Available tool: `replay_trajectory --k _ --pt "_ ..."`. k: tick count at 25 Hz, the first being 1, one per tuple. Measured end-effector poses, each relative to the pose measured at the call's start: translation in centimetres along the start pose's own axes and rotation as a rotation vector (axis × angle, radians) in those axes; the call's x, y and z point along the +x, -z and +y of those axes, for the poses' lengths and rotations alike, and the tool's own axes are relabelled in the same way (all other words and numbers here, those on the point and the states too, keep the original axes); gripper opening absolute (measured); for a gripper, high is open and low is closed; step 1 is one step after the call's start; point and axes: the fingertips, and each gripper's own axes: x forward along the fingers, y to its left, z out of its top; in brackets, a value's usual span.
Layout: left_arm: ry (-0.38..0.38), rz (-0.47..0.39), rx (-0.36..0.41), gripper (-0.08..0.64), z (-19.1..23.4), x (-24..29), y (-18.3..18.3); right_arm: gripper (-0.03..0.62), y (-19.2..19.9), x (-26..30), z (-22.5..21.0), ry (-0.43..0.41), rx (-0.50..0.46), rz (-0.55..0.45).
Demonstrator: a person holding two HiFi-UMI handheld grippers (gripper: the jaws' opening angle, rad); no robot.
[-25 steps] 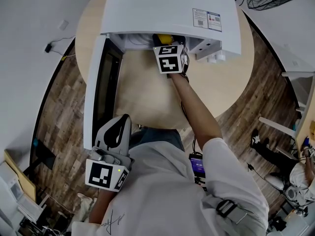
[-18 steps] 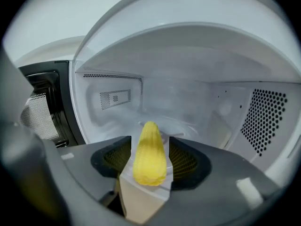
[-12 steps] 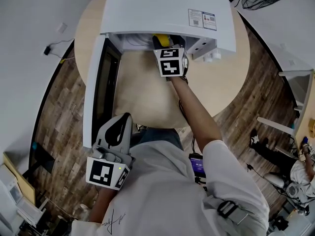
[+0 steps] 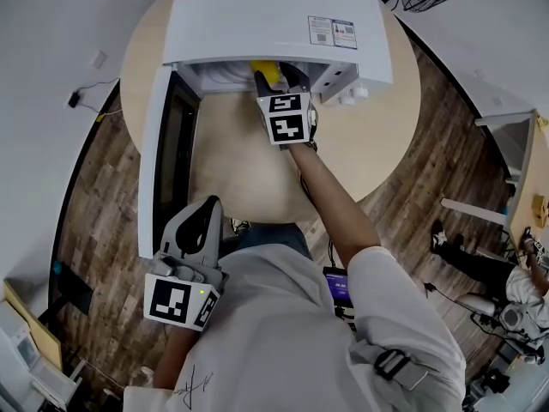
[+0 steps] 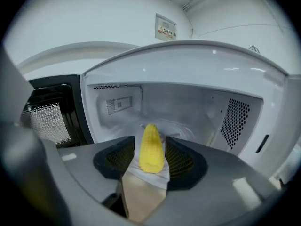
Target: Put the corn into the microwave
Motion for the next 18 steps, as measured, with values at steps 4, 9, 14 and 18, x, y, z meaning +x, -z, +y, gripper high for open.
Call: replay_trajectory --k 4,9,14,18 --pt "0.012 -0.014 0.002 -0.008 -0.4 -0.3 -0.2 0.206 -0.3 -1.2 0.1 -0.006 0.027 -0.015" --pt "0.022 -0.036 0.007 -0.008 -0.7 -0.9 -0.7 0.198 -0.9 -2.9 0.4 -0.008 0.041 -0.026" --pt "0.036 -0.047 0.018 -0.008 -1.1 -1.5 -0.8 0.172 -0.8 -4.6 0.5 -0.005 0.062 -0.032" --pt "0.036 -0.063 0.021 -0.008 -1.2 -2.0 -1.0 0.169 -0.4 -6.0 0.9 -0.010 0.083 -0.029"
